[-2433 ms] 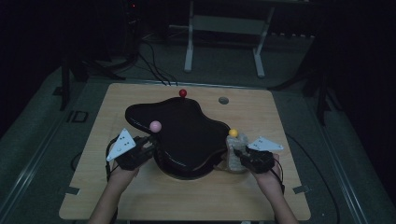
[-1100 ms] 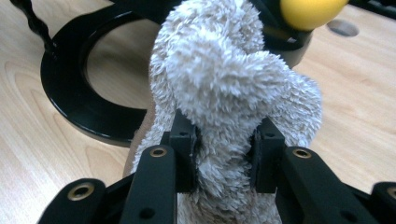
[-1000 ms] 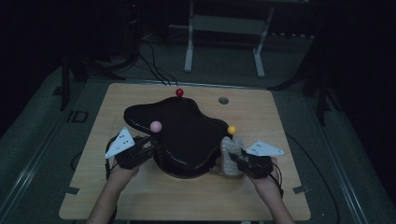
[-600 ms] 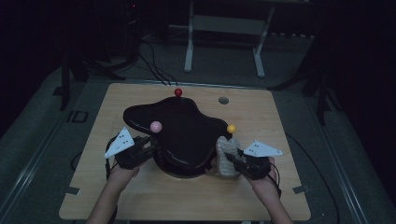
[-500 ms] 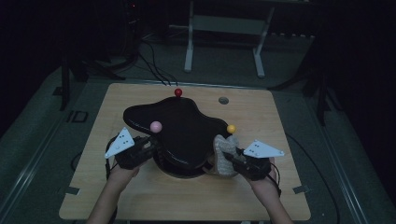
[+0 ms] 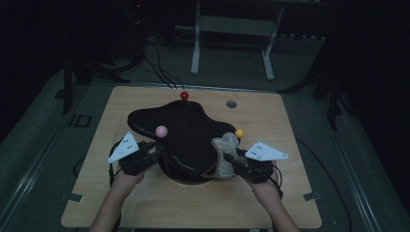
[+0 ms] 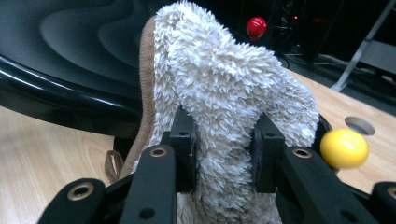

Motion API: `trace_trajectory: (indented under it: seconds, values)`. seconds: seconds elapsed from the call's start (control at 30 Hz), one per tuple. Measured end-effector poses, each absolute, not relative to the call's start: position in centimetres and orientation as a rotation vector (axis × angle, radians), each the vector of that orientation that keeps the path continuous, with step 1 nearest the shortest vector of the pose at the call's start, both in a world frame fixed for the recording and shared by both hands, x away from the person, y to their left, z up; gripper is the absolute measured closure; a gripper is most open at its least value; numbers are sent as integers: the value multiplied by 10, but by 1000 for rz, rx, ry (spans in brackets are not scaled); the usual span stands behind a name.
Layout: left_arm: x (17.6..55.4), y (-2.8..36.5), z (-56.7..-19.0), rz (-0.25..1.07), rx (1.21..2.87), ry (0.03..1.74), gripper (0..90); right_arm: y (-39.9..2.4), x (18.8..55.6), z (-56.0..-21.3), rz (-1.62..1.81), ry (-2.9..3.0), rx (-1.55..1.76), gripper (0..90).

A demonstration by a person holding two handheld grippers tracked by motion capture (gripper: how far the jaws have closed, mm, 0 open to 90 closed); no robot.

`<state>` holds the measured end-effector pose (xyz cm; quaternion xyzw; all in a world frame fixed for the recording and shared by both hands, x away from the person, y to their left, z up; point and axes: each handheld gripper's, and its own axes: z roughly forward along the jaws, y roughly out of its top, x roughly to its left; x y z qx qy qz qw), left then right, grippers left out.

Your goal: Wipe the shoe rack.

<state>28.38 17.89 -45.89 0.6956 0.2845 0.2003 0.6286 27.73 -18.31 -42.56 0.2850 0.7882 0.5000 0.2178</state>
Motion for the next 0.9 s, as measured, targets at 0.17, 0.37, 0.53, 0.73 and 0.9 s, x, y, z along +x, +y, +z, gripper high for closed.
trace_trajectory:
  seconds: [0.17, 0.37, 0.53, 0.73, 0.9]
  values:
    - [283, 179, -459, 458, 1596, 653, 744, -187, 278, -439, 1316, 2190, 821, 683]
    - [281, 176, -458, 474, 1607, 646, 745, -186, 260, -423, 1420, 2206, 777, 682]
    - [281, 177, -458, 473, 1605, 649, 745, -183, 261, -439, 1388, 2219, 809, 683]
    - [280, 176, -458, 480, 1607, 649, 745, -185, 246, -428, 1432, 2234, 772, 682]
    - [280, 176, -458, 487, 1612, 650, 746, -176, 231, -420, 1443, 2231, 676, 682]
